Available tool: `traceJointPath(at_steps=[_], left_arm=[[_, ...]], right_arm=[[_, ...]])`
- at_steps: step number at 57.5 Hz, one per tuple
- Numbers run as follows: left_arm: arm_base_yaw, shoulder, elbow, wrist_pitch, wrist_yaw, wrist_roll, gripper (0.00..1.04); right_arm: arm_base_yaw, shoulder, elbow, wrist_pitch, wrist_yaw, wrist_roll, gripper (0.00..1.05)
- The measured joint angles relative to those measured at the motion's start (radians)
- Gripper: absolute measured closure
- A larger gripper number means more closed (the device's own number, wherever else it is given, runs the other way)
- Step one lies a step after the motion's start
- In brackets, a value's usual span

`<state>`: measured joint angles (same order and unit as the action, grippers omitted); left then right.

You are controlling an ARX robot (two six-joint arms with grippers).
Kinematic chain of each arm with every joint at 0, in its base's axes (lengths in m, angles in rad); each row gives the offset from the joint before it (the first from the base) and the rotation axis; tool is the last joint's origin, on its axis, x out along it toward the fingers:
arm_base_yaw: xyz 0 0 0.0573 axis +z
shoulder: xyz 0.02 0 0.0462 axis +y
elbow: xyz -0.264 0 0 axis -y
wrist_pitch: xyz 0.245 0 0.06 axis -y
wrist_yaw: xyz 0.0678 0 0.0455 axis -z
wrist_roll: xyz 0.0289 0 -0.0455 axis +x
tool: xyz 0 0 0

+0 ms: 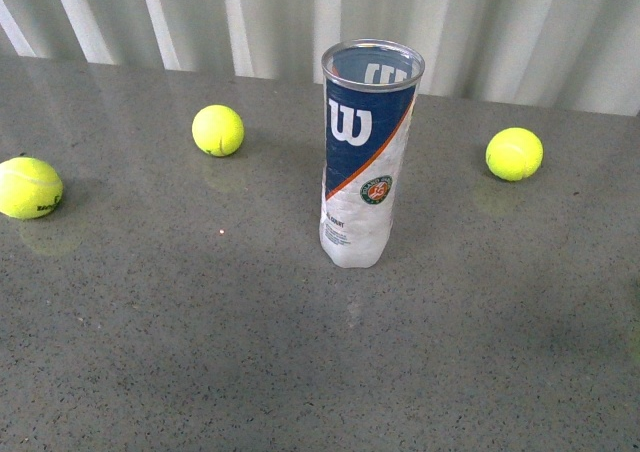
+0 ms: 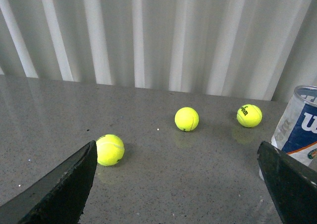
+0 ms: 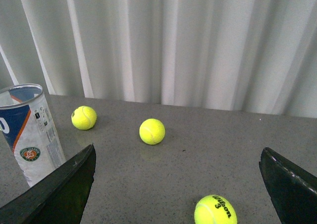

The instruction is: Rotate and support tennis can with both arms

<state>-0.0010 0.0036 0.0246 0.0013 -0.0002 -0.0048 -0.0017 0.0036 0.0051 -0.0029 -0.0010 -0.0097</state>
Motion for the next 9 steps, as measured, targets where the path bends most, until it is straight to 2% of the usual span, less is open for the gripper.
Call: traceJointPath(at_steps=[9], left_arm=[[0.000,0.000,0.000,0.000,0.000,0.000,0.07]], right_arm=[[0.000,0.000,0.000,0.000,0.000,0.000,0.07]])
